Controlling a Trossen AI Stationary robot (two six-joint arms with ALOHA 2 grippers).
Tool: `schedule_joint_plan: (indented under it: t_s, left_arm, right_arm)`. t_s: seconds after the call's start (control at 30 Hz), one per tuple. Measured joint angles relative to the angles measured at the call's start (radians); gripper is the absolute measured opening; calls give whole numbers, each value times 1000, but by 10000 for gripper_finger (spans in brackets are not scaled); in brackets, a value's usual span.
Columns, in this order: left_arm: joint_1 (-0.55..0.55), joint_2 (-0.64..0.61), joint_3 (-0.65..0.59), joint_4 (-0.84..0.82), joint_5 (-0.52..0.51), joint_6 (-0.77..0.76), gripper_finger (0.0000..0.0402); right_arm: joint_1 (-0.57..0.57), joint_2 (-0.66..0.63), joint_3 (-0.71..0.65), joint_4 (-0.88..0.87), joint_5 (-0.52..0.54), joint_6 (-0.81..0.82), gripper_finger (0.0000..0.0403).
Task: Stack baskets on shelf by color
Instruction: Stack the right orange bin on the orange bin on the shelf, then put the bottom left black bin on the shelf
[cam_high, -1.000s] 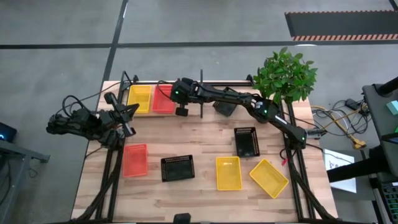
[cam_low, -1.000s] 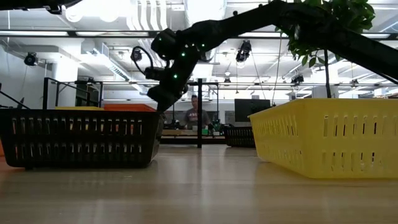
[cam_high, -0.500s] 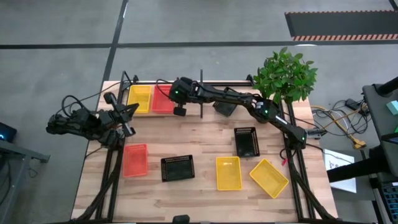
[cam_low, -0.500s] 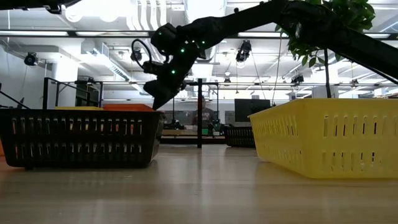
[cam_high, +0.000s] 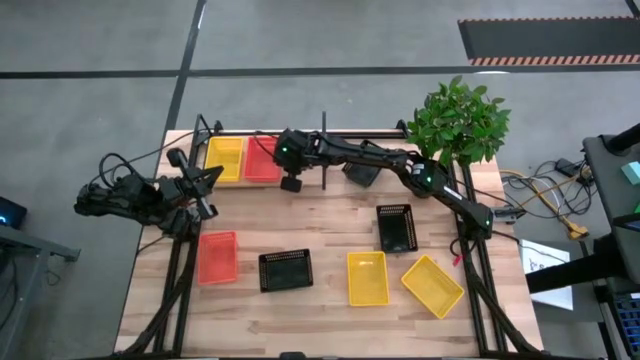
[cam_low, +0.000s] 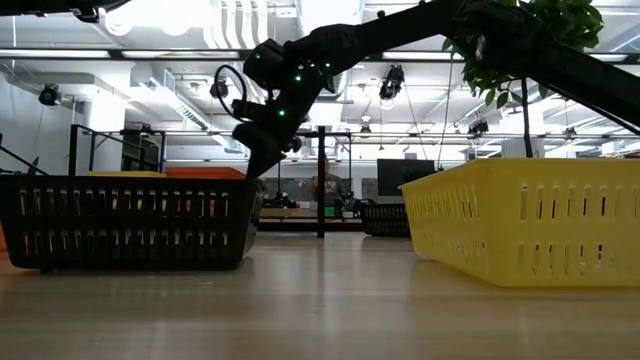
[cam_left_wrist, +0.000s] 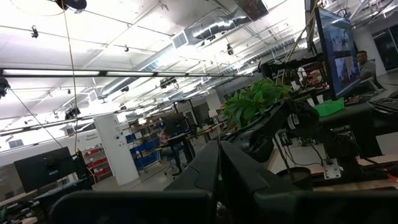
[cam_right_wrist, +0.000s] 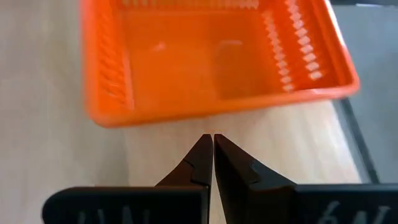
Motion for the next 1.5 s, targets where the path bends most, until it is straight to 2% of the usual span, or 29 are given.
schedule_joint_plan:
  t_s: [0.27, 0.73, 1.5]
  left_arm:
    - [0, 0, 0, 0, 0, 0, 0]
    - [0, 0, 0, 0, 0, 0, 0]
    - [0, 0, 0, 0, 0, -1, 0]
  right_arm:
    - [6, 0, 1, 40, -12, 1, 8]
    - [13, -20, 1, -33, -10, 3, 8]
    - [113, -35, 1, -102, 0, -32, 8]
